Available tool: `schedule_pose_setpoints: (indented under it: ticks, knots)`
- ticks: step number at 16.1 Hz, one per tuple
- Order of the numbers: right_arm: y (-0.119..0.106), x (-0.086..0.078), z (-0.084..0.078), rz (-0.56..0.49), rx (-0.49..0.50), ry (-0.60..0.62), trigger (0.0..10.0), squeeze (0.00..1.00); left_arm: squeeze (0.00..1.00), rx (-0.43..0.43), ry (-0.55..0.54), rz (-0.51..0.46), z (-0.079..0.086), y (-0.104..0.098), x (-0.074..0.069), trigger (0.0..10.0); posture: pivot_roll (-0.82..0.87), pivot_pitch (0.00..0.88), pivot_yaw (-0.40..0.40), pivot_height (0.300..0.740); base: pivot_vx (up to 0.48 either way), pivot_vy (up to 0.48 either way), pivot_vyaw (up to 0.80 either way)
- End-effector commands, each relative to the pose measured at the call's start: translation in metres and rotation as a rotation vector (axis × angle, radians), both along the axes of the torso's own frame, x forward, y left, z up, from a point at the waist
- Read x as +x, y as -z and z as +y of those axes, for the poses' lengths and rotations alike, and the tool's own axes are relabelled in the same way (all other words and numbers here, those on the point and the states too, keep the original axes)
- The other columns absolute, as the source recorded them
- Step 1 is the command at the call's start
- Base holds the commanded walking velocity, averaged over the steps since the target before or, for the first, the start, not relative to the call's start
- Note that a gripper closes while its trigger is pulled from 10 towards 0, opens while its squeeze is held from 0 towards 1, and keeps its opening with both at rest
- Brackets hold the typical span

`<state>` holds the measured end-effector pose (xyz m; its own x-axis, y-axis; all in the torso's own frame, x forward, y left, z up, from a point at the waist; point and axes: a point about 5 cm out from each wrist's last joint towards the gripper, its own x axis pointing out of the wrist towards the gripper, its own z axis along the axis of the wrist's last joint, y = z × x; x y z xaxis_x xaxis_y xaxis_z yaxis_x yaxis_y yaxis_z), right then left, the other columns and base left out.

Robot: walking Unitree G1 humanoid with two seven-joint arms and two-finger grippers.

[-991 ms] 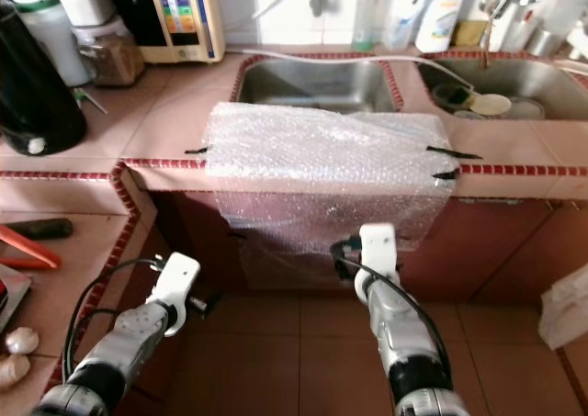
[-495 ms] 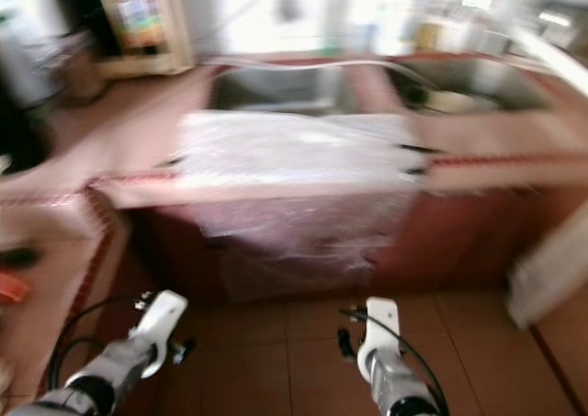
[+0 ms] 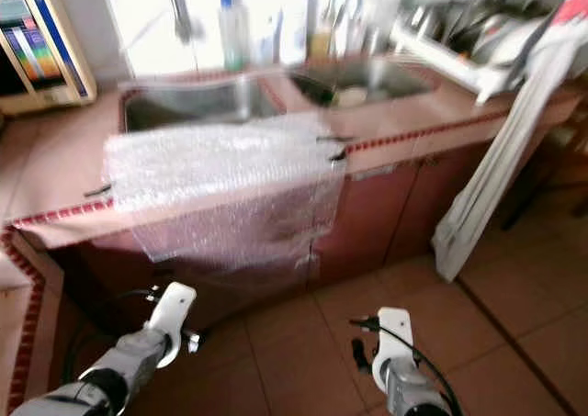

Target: Kitchen organization

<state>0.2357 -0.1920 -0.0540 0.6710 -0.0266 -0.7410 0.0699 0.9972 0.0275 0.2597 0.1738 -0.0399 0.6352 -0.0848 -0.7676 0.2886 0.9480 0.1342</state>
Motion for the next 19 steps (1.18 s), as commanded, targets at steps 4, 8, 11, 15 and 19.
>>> schedule_pose_setpoints:
  ticks: [4,8,11,15,19]
  knots:
    - [-0.0017,0.0045,0.0104,-0.018,0.019,-0.017,10.0,0.0,0.0,0.018,-0.021,0.016,0.0102,0.0016,-0.0034,10.0,-0.15,0.0,0.052,0.74,0.0,-0.298,0.0]
    - [-0.002,0.0051,0.0117,-0.021,0.021,-0.018,10.0,0.0,0.0,0.025,-0.015,0.015,0.0108,0.0012,-0.0029,10.0,-0.15,0.0,0.057,0.74,0.0,-0.326,0.0]
    - [-0.0022,0.0055,0.012,-0.022,0.023,-0.014,10.0,0.0,0.0,0.029,-0.013,0.015,0.0115,0.0009,-0.0027,10.0,-0.15,0.0,0.06,0.74,0.0,-0.348,0.0]
    - [-0.0024,0.0059,0.0131,-0.024,0.024,-0.014,10.0,0.0,0.0,0.037,-0.007,0.018,0.0131,0.0015,-0.0037,10.0,-0.15,0.0,0.063,0.74,0.0,-0.36,0.0]
    - [-0.0021,0.0056,0.0138,-0.024,0.025,-0.016,10.0,0.0,0.0,0.044,0.0,0.021,0.0136,0.0022,-0.0048,10.0,-0.15,0.0,0.063,0.74,0.0,-0.357,0.0]
